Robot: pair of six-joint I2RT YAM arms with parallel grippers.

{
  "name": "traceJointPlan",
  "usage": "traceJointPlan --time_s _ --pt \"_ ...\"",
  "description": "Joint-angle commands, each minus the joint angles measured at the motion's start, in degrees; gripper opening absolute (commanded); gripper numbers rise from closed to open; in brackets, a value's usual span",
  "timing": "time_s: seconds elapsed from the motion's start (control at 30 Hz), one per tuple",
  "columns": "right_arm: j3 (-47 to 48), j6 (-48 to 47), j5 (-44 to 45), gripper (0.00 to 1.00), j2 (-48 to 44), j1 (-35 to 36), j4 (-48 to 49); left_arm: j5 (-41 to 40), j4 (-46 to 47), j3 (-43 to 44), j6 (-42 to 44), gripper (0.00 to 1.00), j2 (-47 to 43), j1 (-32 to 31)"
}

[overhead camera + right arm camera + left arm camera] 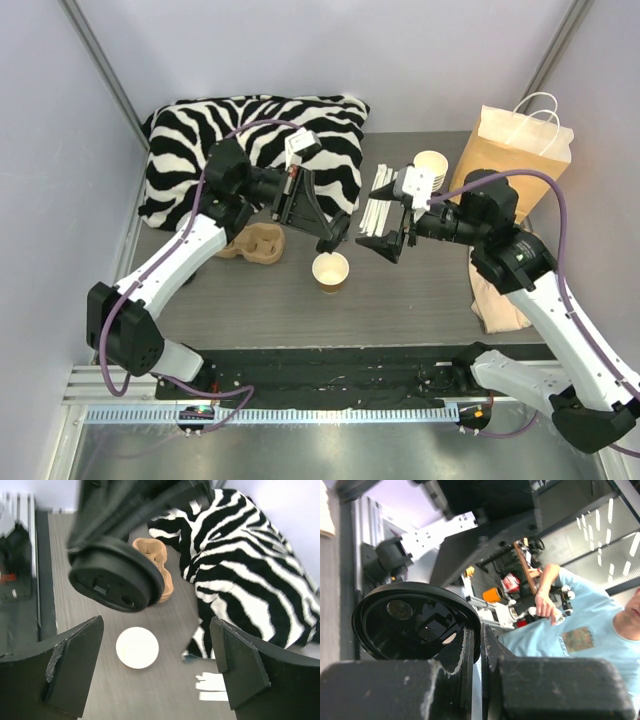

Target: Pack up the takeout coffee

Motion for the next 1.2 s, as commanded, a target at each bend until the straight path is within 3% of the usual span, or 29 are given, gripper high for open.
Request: traceJointPlan --time_s 0.0,0.1,0.3,0.4,0.43,0.67,0.7,0.83,0.93,1.0,1.13,1.17 --pt "8.92 -21.75 -2.07 0.97 3.48 4.82 -16.29 3.13 4.90 -1.22 -1.98 0.00 -0.23 -3.36" --pt "11.83 -28.11 2.15 0.97 5.69 11.50 -22.21 4.36 4.99 -1.66 -1.80 0.00 0.21 -4.95" --pt "14.02 -29.98 2.87 0.96 8.32 16.25 -27.23 5.95 4.90 -2.10 -2.07 0.01 0.91 -6.71" --pt "14.21 -30.51 2.16 0.85 9.03 16.61 -29.00 6.30 4.99 -2.72 -1.98 0.02 0.65 -7.24" --pt "13.94 -30.51 1.99 0.76 9.03 16.61 -29.09 6.56 5.07 -2.81 -1.98 0.02 0.65 -7.24" --pt "13.15 -27.62 0.93 0.42 8.94 16.78 -29.01 6.57 5.69 -4.13 -1.80 0.03 -0.06 -7.24" --pt "13.24 -27.09 1.11 0.33 9.03 16.78 -29.00 6.48 5.86 -4.04 -1.80 0.07 0.03 -7.24" --pt "13.15 -23.93 1.55 0.17 8.94 16.79 -28.74 6.21 8.14 -3.43 -2.77 0.18 0.21 -6.89" --pt "12.27 -19.62 2.86 0.12 8.15 16.87 -27.25 5.16 11.31 -2.20 -5.40 0.32 0.56 -3.12" --pt "11.31 -13.76 4.87 0.08 7.27 16.87 -24.88 3.33 13.76 0.34 -7.16 0.44 1.00 3.46" --pt "9.46 -0.31 9.35 0.03 6.83 16.35 -20.58 -2.56 12.47 6.67 -6.03 0.49 1.61 17.43" --pt "8.41 3.03 10.24 0.01 6.66 16.00 -18.04 -4.40 9.59 7.38 -1.06 0.49 0.74 22.16"
